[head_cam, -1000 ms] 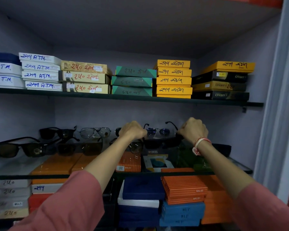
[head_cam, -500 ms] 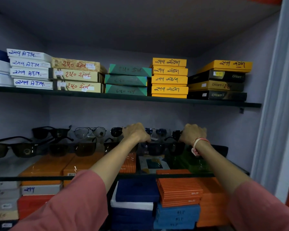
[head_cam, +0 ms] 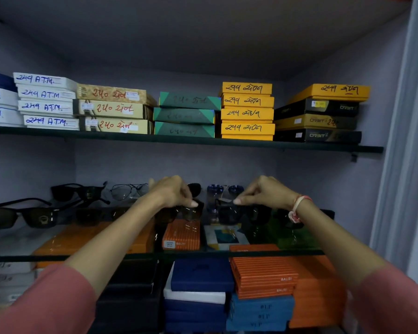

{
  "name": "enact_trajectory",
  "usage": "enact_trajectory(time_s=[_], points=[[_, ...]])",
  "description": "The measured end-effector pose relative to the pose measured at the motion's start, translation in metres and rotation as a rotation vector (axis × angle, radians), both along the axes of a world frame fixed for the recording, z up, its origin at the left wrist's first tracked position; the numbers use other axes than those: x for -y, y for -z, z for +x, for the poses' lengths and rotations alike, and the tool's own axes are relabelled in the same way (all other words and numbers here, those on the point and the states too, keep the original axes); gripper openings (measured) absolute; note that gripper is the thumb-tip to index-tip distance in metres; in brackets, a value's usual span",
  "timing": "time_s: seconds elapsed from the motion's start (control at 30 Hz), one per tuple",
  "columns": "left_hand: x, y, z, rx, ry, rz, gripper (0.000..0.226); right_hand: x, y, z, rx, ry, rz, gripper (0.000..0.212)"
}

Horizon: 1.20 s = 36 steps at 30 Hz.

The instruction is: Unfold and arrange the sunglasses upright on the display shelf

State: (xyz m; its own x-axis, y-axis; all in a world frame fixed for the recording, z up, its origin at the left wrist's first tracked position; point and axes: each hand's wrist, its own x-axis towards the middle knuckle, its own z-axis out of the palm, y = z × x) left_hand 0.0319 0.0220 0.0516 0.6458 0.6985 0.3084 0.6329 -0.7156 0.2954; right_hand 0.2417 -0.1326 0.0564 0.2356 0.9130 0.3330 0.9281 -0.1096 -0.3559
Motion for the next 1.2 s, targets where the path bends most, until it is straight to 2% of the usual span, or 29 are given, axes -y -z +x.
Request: enact_trajectory(time_s=[0.13,0.37,1.03,1.13,1.2], points=[[-0.001,0.003,-0.014,0.046,0.033,0.033,0.021,-0.006,0.004,-0.003,0.025,-0.046,-0.072,0.027],[-0.001,0.006,-0.020,0.033,0.094,0.045,0.023,-0.015,0.009,0.000,0.004,-0.031,-0.040,0.022],[-0.003,0.019,-0.010,0.153,0.027,0.075,0.022,-0.016,0.011,-0.004,0.006,0.002,-0.020,0.020],[-0.001,0.016,-0.011,0.147,0.032,0.089,0.025,-0.015,0.010,-0.006,0.031,-0.014,-0.014,0.026],[0.006,0.014,-0.017,0.206,0.055,0.092,0.035,-0.010,0.007,-0.012,0.036,-0.014,0.039,0.036]])
